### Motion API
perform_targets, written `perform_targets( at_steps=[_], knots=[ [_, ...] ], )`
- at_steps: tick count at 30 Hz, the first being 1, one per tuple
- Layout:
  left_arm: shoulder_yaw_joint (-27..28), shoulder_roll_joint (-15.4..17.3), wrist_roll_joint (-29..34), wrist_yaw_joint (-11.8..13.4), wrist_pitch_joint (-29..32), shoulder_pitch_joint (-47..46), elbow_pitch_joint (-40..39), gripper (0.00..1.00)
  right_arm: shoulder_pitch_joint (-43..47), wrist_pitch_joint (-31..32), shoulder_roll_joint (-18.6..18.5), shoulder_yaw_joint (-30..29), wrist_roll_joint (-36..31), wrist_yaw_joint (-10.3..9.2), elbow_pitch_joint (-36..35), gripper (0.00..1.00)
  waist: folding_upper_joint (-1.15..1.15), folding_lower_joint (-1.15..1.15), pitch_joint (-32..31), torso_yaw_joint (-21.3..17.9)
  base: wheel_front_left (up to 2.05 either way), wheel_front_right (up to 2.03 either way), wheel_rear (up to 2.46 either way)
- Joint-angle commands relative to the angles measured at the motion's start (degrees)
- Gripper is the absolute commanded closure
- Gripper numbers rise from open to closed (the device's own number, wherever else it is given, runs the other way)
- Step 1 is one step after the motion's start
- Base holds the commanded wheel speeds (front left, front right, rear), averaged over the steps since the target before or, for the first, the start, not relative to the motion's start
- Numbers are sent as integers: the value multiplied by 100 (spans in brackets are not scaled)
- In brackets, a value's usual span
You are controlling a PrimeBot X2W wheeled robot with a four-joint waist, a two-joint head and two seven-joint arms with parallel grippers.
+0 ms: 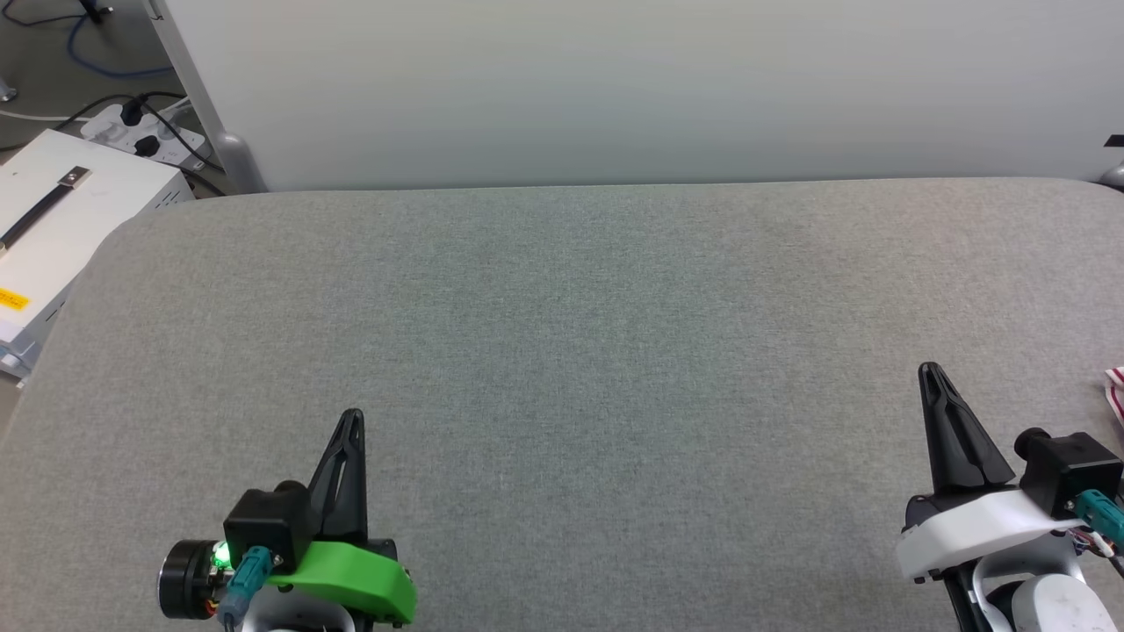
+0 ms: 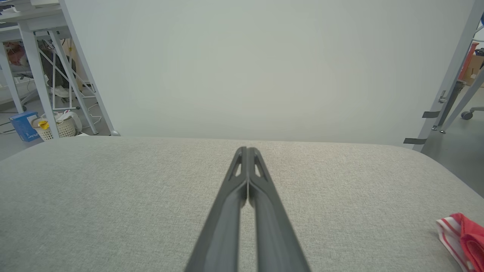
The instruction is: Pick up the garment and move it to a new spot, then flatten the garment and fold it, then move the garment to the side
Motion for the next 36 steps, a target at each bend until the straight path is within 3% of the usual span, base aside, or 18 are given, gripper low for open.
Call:
perform_targets(
  at_steps=[1, 36],
  knots=[
    [9, -8, 50, 51, 42, -49, -35, 100, 40, 35, 19, 3, -68, -1, -39, 100, 15, 0, -2, 2, 0, 0, 0],
    [74, -19, 238, 203, 460, -112, -128, 100, 89, 447, 154, 11, -418, -3, -159, 100, 32, 0, -38, 52, 0, 0, 0]
  ],
)
